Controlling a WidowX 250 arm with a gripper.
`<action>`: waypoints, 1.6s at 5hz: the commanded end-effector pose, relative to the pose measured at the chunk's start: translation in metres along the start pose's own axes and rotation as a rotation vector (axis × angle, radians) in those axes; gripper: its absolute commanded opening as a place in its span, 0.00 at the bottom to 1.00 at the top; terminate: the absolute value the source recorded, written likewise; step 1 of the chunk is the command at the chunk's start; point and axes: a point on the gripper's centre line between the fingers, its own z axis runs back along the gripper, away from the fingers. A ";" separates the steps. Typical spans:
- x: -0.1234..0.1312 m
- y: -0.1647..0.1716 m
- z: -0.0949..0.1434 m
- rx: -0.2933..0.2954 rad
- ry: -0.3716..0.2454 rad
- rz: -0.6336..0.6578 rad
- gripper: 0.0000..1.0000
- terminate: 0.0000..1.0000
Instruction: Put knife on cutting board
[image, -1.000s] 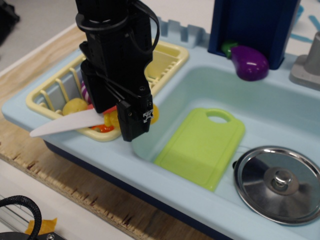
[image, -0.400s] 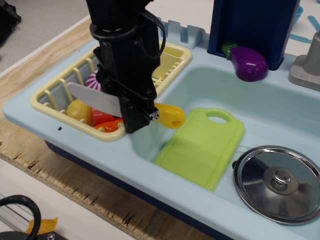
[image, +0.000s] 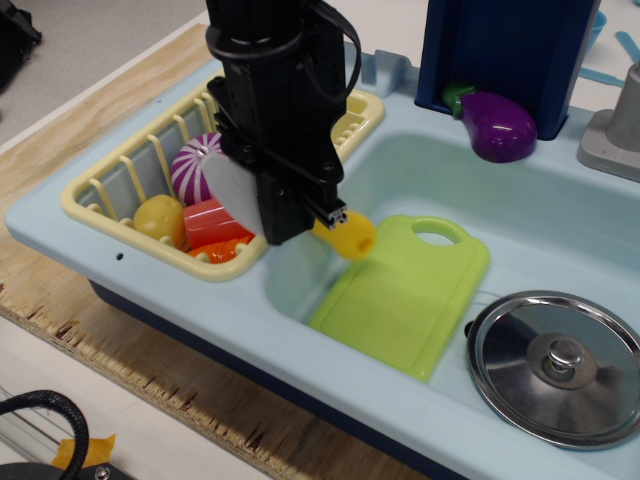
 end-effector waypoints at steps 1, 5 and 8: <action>0.011 0.001 0.017 0.022 -0.093 0.048 0.00 0.00; 0.018 -0.045 -0.024 -0.040 -0.457 0.231 0.00 0.00; 0.046 -0.038 -0.032 -0.085 -0.473 0.175 1.00 0.00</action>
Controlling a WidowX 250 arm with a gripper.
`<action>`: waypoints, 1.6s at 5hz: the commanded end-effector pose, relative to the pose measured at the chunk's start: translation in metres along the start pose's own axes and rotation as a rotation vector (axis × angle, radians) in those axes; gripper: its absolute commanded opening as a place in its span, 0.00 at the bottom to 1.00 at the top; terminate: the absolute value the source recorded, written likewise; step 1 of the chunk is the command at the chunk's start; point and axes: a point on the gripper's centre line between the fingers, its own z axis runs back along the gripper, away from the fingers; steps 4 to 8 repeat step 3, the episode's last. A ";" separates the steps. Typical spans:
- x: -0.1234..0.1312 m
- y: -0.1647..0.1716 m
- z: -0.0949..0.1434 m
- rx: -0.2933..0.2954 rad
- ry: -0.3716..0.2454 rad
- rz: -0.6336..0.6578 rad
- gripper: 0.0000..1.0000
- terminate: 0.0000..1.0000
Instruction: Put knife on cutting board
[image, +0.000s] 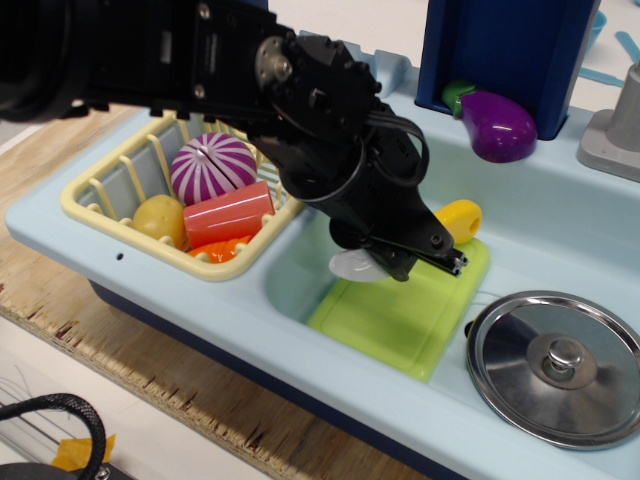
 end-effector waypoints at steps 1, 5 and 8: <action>0.007 0.000 0.003 -0.003 -0.012 -0.004 1.00 0.00; 0.007 0.000 0.003 -0.003 -0.012 -0.004 1.00 1.00; 0.007 0.000 0.003 -0.003 -0.012 -0.004 1.00 1.00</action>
